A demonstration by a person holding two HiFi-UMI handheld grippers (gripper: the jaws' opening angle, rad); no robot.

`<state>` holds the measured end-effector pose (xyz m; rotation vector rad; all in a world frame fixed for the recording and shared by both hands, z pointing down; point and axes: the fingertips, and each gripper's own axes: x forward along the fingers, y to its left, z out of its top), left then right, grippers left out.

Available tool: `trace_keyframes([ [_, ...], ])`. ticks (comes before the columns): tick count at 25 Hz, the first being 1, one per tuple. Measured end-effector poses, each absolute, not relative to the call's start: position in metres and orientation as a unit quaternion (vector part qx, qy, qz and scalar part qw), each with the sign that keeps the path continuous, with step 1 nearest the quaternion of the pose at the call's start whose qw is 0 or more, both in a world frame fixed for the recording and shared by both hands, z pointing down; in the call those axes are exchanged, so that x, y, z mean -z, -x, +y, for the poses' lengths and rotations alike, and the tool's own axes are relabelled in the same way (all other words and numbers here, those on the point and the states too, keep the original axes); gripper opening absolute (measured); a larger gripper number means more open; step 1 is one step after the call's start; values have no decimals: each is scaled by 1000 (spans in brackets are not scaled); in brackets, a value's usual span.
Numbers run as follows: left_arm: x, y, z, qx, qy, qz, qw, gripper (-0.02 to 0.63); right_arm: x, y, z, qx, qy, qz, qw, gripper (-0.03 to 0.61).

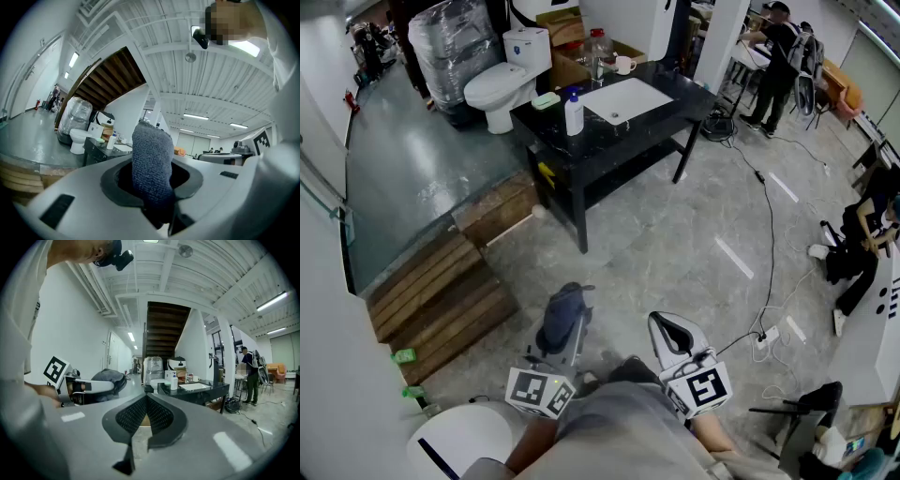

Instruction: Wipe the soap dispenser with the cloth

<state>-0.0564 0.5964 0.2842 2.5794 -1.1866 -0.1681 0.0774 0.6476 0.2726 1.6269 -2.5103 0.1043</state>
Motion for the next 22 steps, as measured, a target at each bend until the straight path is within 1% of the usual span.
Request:
trace_keyframes([
  [9, -284, 76, 609, 65, -896, -414, 149, 121, -270, -58, 656, -21, -542, -836, 81, -2],
  [14, -288, 80, 621, 69, -895, -414, 153, 121, -272, -54, 668, -33, -538, -839, 71, 0],
  [22, -302, 72, 628, 62, -893, -410, 176, 121, -289, -67, 684, -62, -543, -835, 70, 0],
])
